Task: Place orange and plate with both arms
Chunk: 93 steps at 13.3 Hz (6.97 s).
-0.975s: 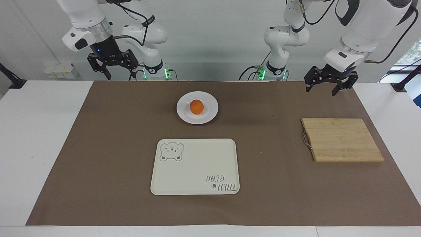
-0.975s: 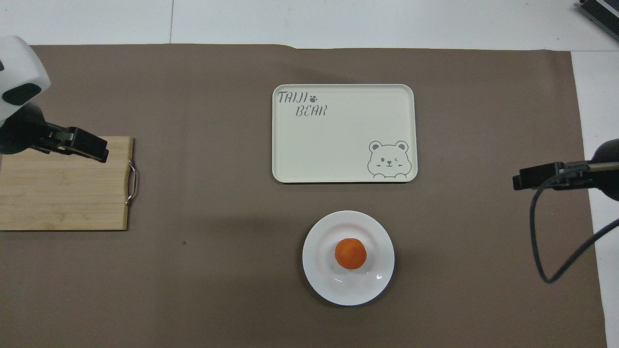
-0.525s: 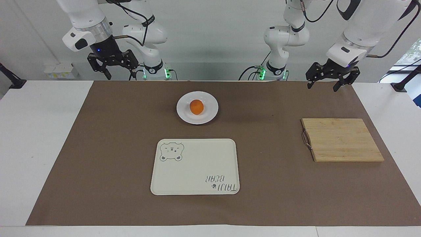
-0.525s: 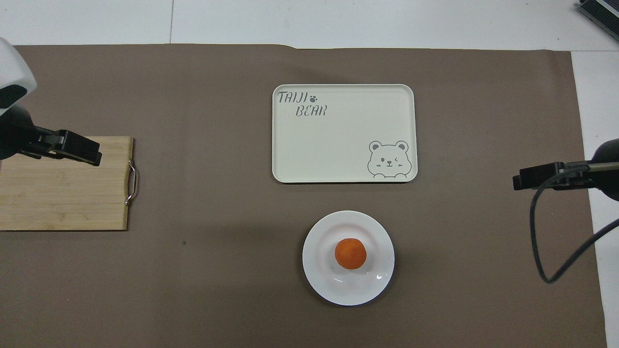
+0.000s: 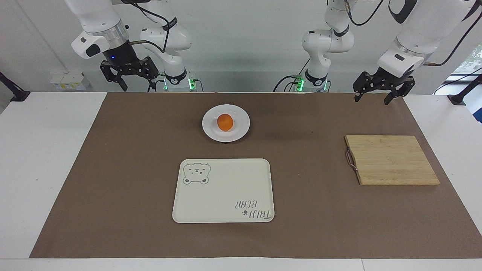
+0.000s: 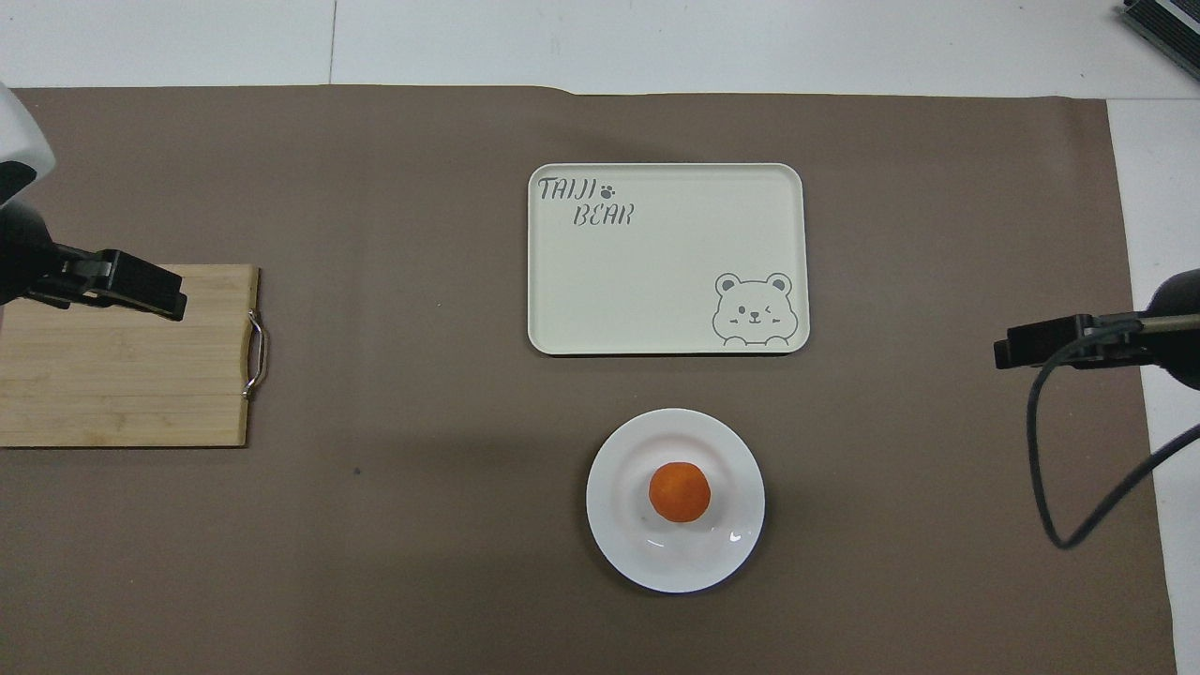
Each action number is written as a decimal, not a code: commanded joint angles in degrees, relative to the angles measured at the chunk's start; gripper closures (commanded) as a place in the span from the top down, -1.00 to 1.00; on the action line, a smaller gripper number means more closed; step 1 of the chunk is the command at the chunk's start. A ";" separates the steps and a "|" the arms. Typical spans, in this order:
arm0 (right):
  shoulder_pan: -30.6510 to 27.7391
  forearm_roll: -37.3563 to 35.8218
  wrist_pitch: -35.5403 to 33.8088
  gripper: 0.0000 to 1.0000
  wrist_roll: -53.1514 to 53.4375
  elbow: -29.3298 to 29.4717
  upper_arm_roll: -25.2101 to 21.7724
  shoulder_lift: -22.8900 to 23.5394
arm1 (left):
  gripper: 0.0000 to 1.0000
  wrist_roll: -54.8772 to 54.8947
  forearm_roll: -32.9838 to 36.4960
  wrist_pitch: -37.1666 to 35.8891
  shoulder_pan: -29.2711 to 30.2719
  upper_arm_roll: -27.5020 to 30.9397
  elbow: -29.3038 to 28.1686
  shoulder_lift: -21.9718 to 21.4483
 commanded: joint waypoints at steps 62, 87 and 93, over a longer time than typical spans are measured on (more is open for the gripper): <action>-0.05 60.52 22.57 -1.00 -33.66 -13.24 -2.13 28.78 | 1.00 -0.32 -0.09 -0.51 0.97 -0.75 -0.98 -1.05; 9.36 54.46 48.18 1.00 -26.37 -13.06 -2.48 32.30 | 1.00 -0.32 -0.09 -0.51 0.97 -0.75 -0.98 -1.05; 5.50 49.48 45.11 1.00 -27.42 -12.18 -2.74 31.61 | 1.00 -0.32 -0.09 -0.51 0.97 -0.75 -0.89 -1.05</action>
